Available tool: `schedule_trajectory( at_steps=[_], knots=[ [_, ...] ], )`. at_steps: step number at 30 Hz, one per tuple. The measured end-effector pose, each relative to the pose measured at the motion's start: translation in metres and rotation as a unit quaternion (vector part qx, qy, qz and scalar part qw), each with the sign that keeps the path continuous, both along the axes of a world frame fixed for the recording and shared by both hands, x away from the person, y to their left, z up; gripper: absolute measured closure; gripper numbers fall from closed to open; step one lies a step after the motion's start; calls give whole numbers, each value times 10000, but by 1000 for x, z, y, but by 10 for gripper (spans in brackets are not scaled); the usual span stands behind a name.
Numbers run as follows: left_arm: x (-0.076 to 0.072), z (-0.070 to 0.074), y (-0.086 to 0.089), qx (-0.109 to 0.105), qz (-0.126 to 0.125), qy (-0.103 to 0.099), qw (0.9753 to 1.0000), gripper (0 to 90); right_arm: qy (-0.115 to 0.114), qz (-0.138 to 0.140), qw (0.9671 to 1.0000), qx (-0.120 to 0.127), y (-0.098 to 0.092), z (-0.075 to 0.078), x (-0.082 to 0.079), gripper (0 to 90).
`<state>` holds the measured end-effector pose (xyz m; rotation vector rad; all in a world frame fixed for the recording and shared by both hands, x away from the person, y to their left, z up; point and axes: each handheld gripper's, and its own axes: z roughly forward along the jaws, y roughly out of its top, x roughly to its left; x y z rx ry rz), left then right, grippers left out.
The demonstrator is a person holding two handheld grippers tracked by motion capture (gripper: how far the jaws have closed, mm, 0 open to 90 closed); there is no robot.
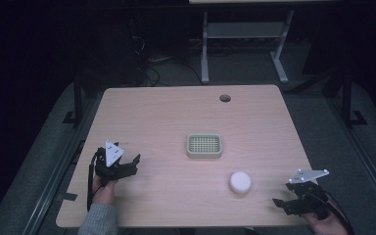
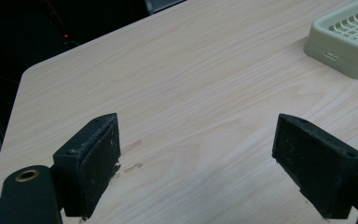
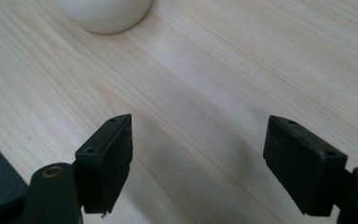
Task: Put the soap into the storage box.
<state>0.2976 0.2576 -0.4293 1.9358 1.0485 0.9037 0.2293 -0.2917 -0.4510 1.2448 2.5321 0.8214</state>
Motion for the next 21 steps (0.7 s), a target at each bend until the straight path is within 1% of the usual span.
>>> schedule_trajectory(
  at_steps=[3,9,10,11,16,17,21],
  knots=[
    [-1,0,0,29,-20,1,10000,148,34,19,10000,2,1,0,0,231],
    [-1,1,1,-20,-31,-25,10000,148,28,32,10000,-55,7,2,1,227],
    [-1,1,1,-64,-16,-5,10000,149,-1,75,10000,-61,8,2,2,220],
    [-1,1,1,-82,-6,-31,10000,148,26,79,9999,-56,10,3,2,216],
    [-1,1,2,-43,-8,-19,10000,148,51,164,9998,-124,15,4,5,212],
    [-1,1,2,-46,-1,-20,10000,148,135,174,9997,-117,18,4,6,200],
    [0,1,3,-65,18,-15,10000,149,165,218,9995,-156,21,6,8,196]
  ],
)
